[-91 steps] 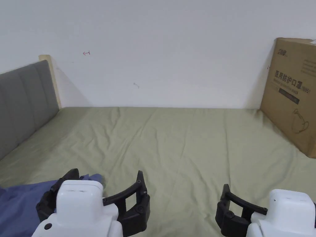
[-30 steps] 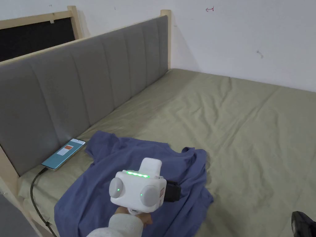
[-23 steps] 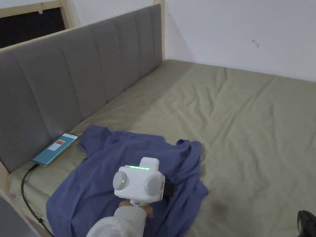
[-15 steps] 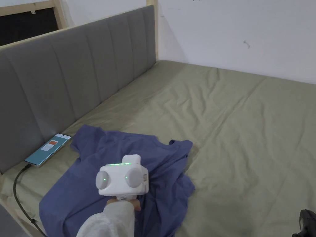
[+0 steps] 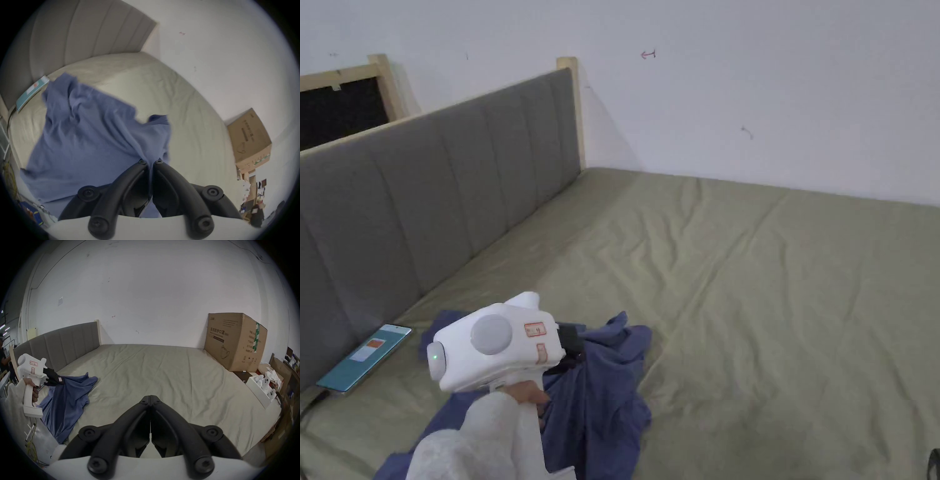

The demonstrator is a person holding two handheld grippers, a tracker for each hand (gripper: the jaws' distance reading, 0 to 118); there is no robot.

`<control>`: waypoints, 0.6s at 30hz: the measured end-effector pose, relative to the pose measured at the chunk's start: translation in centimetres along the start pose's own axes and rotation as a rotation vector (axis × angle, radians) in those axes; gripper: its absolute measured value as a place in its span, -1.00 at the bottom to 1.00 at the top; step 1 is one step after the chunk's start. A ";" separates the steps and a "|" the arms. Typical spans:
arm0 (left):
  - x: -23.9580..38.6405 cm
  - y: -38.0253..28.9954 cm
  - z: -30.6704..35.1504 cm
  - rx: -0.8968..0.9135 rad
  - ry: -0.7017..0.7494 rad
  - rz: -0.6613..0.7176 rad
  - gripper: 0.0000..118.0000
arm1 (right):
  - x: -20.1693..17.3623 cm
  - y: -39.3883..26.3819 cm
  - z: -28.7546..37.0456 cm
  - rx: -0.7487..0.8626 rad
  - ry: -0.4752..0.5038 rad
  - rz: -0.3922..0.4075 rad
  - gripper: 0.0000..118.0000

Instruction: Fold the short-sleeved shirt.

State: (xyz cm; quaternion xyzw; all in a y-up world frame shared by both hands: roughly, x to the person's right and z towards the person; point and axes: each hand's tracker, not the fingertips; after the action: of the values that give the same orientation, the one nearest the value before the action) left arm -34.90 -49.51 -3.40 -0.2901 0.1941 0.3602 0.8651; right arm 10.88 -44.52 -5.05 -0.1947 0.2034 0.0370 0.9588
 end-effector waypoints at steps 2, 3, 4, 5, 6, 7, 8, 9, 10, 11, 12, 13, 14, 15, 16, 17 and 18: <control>3.1 1.0 0.3 0.020 -0.066 -0.045 -0.98 | 0.5 0.5 0.5 0.008 -0.017 -0.020 -1.00; 5.2 1.3 0.5 0.031 -0.096 -0.080 -0.98 | 0.9 0.7 0.8 0.015 -0.026 -0.031 -1.00; 7.1 1.6 0.7 0.035 -0.118 -0.122 -0.98 | 1.3 0.8 1.0 0.019 -0.037 -0.042 -1.00; 9.2 1.9 0.8 0.048 -0.146 -0.139 -0.98 | 1.9 0.9 1.2 0.025 -0.044 -0.053 -1.00; 11.5 2.1 0.8 0.051 -0.201 -0.160 -0.98 | 2.9 0.9 1.2 0.030 -0.057 -0.069 -1.00; 14.0 2.3 1.0 0.053 -0.257 -0.168 -0.98 | 3.6 1.0 1.5 0.032 -0.069 -0.084 -1.00; 16.4 2.0 1.4 0.067 -0.306 -0.166 -0.98 | 4.3 1.1 1.7 0.037 -0.079 -0.095 -1.00; 19.1 1.7 1.6 0.071 -0.367 -0.210 -0.98 | 5.1 1.2 1.9 0.044 -0.099 -0.112 -1.00; 21.9 1.2 1.8 0.069 -0.424 -0.269 -0.98 | 6.0 1.3 2.1 0.050 -0.117 -0.124 -1.00; 24.3 0.4 2.1 0.063 -0.468 -0.324 -0.98 | 6.7 1.4 2.4 0.057 -0.134 -0.134 -1.00; 27.0 -1.0 2.7 0.046 -0.508 -0.388 -0.98 | 7.6 1.5 2.7 0.064 -0.156 -0.147 -1.00; 29.3 -2.4 2.7 0.028 -0.543 -0.436 -0.98 | 8.5 1.6 3.1 0.072 -0.175 -0.159 -1.00; 31.1 -3.7 2.6 0.005 -0.573 -0.481 -0.98 | 9.4 1.7 3.3 0.081 -0.198 -0.173 -1.00; 32.8 -5.4 2.4 -0.036 -0.611 -0.497 -0.98 | 10.3 1.8 3.7 0.086 -0.221 -0.186 -1.00; 34.1 -7.3 2.3 -0.071 -0.651 -0.495 -0.98 | 11.2 1.8 4.0 0.095 -0.242 -0.197 -1.00; 35.1 -8.9 1.7 -0.109 -0.684 -0.516 -0.98 | 12.0 1.8 4.3 0.101 -0.268 -0.208 -1.00; 35.9 -10.9 1.1 -0.141 -0.692 -0.548 -0.98 | 12.8 1.7 4.5 0.101 -0.293 -0.217 -1.00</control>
State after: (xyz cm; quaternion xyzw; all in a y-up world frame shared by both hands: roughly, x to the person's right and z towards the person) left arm -2.81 -36.73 -18.22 -0.2516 -0.2160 0.2059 0.9207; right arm 24.04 -41.26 -7.06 -0.1595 0.0410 -0.0492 0.9851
